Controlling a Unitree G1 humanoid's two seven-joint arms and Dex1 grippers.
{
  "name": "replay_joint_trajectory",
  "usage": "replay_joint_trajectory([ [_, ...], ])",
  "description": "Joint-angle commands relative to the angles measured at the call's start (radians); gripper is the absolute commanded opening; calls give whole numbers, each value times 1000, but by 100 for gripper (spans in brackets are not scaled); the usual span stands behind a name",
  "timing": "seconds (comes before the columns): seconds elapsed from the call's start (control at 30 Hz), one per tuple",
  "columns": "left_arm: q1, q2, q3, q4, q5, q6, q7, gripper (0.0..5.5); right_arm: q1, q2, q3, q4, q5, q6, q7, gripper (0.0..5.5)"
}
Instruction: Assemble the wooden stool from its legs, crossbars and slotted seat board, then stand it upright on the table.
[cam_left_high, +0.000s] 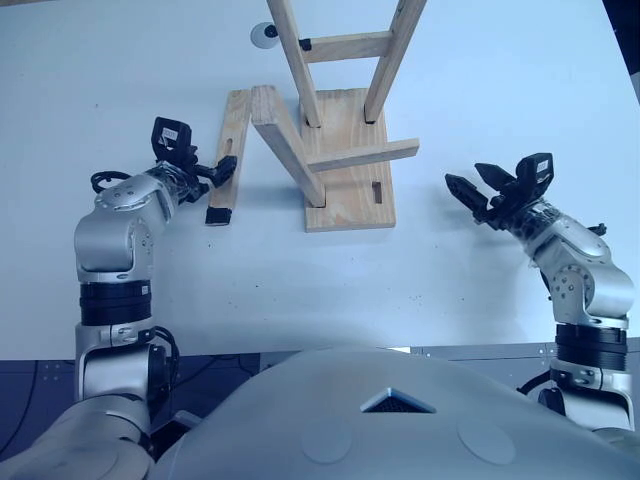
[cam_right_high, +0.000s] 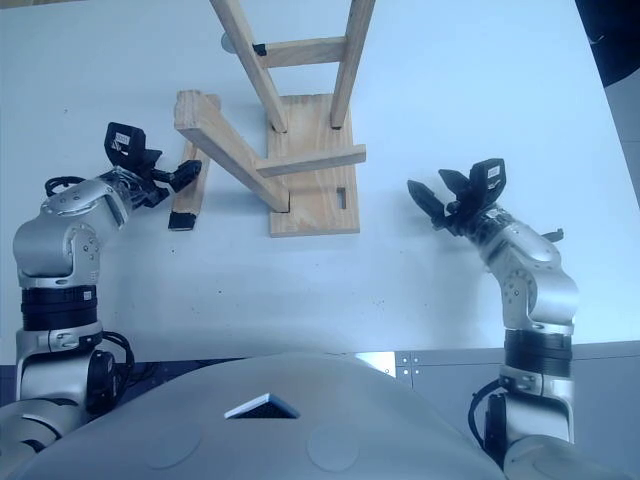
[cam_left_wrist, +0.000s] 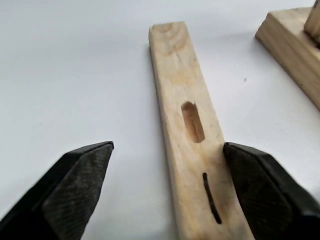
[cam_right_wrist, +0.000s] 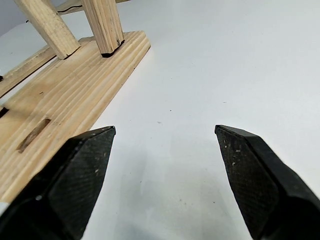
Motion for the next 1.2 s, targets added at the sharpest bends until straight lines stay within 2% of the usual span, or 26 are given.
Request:
replay_joint_trajectory([
  [0.03,-2,-17,-2,-38,-12,50,5,407,-2,0,-2,-2,-3,6,0,367],
  [0.23,19,-27,-12,-45,3,81,16,407,-12,-6,12,15,-17,4,10,367],
  [0.63,34,-15,-50,-32,45,68,16,222,-29,-12,19,32,-33,-2,14,367],
  [0.7,13,-25,-34,-21,51,51,29,201,-44,-12,21,45,-37,-6,15,367],
  [0.8,-67,-38,28,44,54,-46,55,201,-66,0,4,60,-40,-20,2,367],
  [0.9,-316,-22,190,218,-2,-311,55,201,-149,27,-59,117,-44,-113,-55,367],
  [0.97,-496,6,277,322,-73,-451,-2,201,-236,68,-131,157,2,-153,-124,367],
  [1.03,-640,14,302,375,-179,-490,-162,201,-293,88,-163,168,44,-163,-137,367],
  [1.13,-807,0,285,343,-454,-276,-452,201,-455,81,-193,120,186,-137,-48,367],
  [1.2,-867,-10,261,348,-547,-169,-541,201,-565,45,-195,74,336,-16,24,367],
])
